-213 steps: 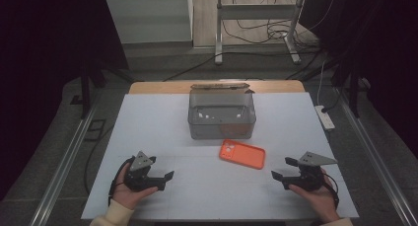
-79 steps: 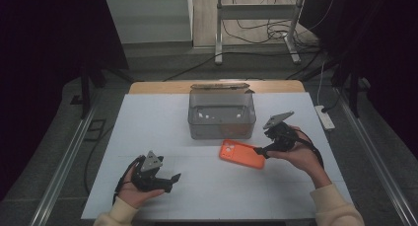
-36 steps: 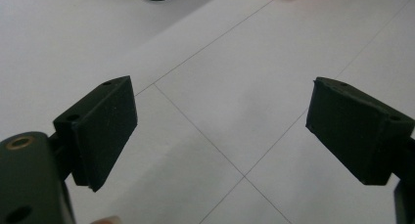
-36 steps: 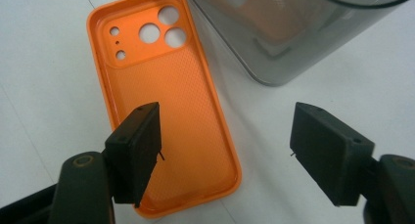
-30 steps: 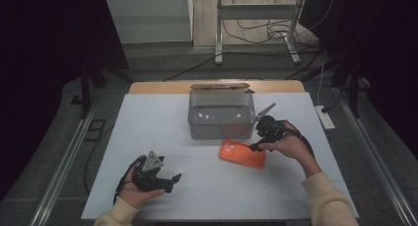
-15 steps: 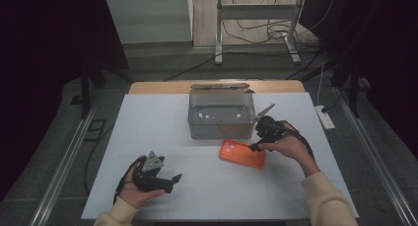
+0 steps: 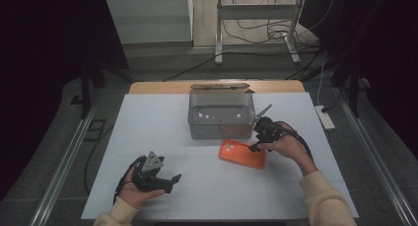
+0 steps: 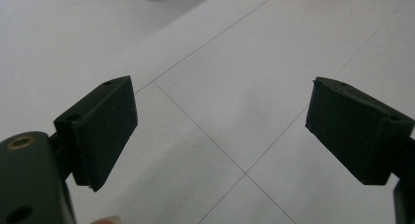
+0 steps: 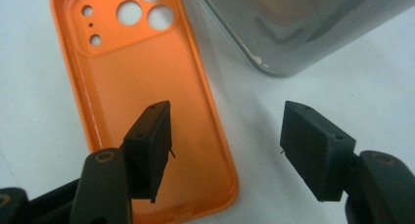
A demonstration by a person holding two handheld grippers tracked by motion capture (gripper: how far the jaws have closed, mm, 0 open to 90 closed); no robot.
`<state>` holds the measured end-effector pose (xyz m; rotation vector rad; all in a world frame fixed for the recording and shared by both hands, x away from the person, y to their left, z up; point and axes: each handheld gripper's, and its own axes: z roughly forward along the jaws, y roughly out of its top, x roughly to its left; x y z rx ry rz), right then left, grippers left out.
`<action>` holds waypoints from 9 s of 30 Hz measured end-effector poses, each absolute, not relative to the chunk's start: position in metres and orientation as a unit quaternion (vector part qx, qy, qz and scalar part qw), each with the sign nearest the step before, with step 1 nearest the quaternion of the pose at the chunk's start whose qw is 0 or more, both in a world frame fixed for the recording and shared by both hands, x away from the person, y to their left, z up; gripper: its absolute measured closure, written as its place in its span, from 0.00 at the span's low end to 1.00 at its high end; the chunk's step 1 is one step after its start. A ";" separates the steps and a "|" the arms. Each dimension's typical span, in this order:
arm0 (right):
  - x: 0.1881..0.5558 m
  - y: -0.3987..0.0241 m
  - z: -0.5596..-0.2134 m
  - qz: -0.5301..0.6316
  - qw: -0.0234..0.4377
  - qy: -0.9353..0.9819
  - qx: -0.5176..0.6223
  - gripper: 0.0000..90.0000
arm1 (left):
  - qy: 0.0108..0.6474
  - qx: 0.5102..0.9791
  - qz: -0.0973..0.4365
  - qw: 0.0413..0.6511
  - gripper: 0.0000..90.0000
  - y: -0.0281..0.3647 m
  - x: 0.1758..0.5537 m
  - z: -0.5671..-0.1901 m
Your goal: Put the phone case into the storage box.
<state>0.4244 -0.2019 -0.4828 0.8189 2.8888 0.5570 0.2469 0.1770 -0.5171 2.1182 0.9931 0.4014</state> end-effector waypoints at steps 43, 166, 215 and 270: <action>0.422 -0.196 -0.493 0.146 0.061 0.967 0.200 0.95 | 0.389 0.827 0.158 0.373 0.13 0.177 0.246 -0.518; 0.362 -0.202 -0.405 0.286 0.140 0.943 0.100 0.99 | 0.388 0.804 0.092 0.441 0.17 0.144 0.274 -0.481; 0.355 -0.193 -0.407 0.295 0.146 0.941 0.079 0.99 | 0.368 0.800 -0.071 0.468 0.35 0.080 0.356 -0.495; 0.362 -0.208 -0.411 0.392 0.062 0.901 0.174 0.40 | 0.357 0.779 0.013 0.516 0.92 0.112 0.333 -0.470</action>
